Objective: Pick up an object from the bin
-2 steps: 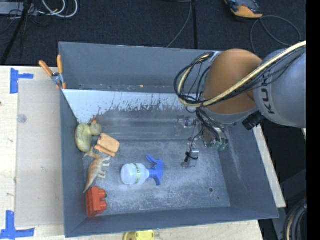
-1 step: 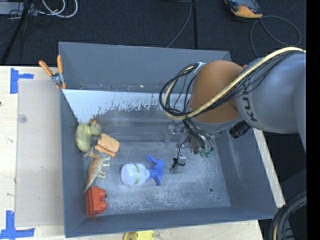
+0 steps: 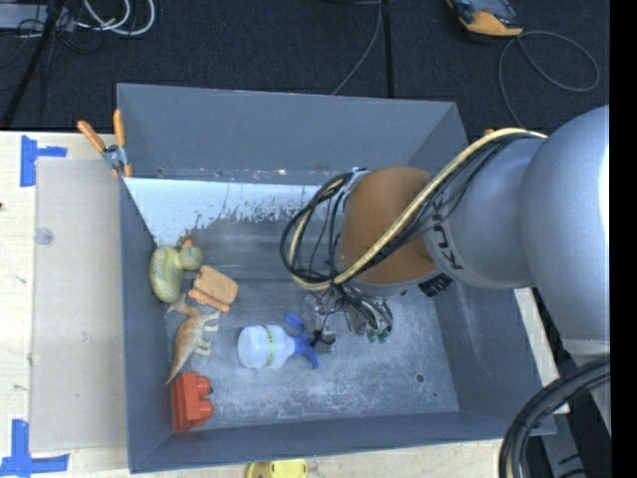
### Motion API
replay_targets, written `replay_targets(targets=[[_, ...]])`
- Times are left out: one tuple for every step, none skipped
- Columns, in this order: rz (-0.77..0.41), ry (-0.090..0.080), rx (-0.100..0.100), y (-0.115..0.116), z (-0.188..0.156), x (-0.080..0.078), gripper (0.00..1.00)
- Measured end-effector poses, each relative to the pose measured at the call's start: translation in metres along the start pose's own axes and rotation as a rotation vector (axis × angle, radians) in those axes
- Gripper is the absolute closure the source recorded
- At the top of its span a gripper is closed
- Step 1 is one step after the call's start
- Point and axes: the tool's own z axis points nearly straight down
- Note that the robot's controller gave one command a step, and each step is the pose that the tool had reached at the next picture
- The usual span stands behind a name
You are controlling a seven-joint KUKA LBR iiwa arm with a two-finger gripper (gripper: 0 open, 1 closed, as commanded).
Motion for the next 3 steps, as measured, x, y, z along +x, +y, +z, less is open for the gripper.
replay_targets(targets=[[0.0, 0.014, -0.003, 0.0019, 0.0048, 0.0043, 0.0], [0.0, 0.008, -0.003, 0.0017, 0.0033, 0.0027, 1.0], [0.0, 0.015, -0.003, 0.0021, 0.0053, 0.0047, 0.0]])
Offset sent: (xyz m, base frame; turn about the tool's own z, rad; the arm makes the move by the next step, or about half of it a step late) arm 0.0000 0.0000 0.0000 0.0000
